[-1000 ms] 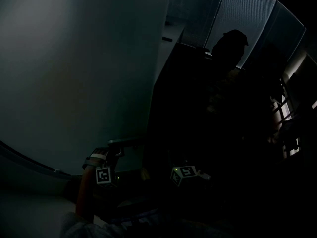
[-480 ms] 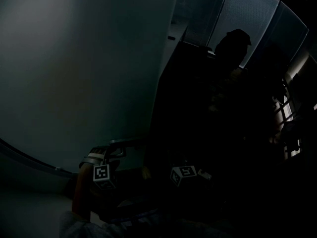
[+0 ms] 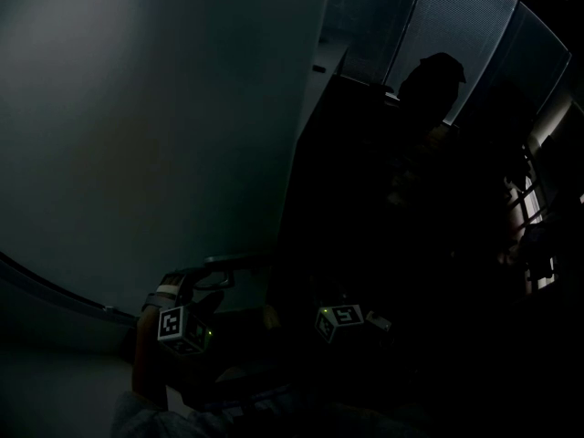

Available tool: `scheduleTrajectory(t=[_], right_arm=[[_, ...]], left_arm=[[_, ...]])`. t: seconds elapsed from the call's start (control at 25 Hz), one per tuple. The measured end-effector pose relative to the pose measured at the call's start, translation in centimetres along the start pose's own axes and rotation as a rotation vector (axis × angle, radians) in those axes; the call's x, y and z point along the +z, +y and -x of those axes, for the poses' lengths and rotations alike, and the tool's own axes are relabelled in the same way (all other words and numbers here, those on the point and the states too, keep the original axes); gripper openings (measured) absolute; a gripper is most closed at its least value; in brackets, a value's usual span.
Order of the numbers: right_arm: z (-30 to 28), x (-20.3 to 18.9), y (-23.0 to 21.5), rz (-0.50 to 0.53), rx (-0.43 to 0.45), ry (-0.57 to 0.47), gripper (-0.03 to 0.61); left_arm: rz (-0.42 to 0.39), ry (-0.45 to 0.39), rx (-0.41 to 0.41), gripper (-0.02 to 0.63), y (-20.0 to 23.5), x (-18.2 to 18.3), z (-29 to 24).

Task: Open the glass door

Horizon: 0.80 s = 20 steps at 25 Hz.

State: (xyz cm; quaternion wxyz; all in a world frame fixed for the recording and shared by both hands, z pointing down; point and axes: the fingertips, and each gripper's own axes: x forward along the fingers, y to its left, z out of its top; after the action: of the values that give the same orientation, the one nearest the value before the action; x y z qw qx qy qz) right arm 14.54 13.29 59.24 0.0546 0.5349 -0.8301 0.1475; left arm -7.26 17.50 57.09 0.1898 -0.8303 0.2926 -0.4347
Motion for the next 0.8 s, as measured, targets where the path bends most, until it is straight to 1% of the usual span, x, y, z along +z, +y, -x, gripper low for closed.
scheduleTrajectory(t=[0.08, 0.2, 0.4, 0.52, 0.68, 0.8], right_arm=[[0.1, 0.1, 0.2, 0.002, 0.004, 0.001, 0.002], [0.1, 0.2, 0.3, 0.008, 0.004, 0.0, 0.002], [0.5, 0.3, 0.1, 0.011, -0.001, -0.013, 0.002], [0.7, 0.6, 0.1, 0.008, -0.007, -0.017, 0.002], [0.9, 0.7, 0.6, 0.002, -0.006, -0.028, 0.002], [1.2, 0.9, 1.0, -0.001, -0.002, -0.038, 0.002]], left_arm=[[0.064, -0.072, 0.03, 0.228, 0.6, 1.0, 0.8], [0.155, -0.171, 0.073, 0.185, 1.6, 2.4, 1.7], [0.354, -0.332, 0.158, 0.106, 2.7, 3.6, 2.4], [0.403, -0.385, 0.198, 0.086, 3.8, 4.7, 3.2], [0.473, -0.437, 0.235, 0.029, 4.3, 5.3, 3.6], [0.527, -0.465, 0.275, 0.004, 4.5, 5.7, 3.7]])
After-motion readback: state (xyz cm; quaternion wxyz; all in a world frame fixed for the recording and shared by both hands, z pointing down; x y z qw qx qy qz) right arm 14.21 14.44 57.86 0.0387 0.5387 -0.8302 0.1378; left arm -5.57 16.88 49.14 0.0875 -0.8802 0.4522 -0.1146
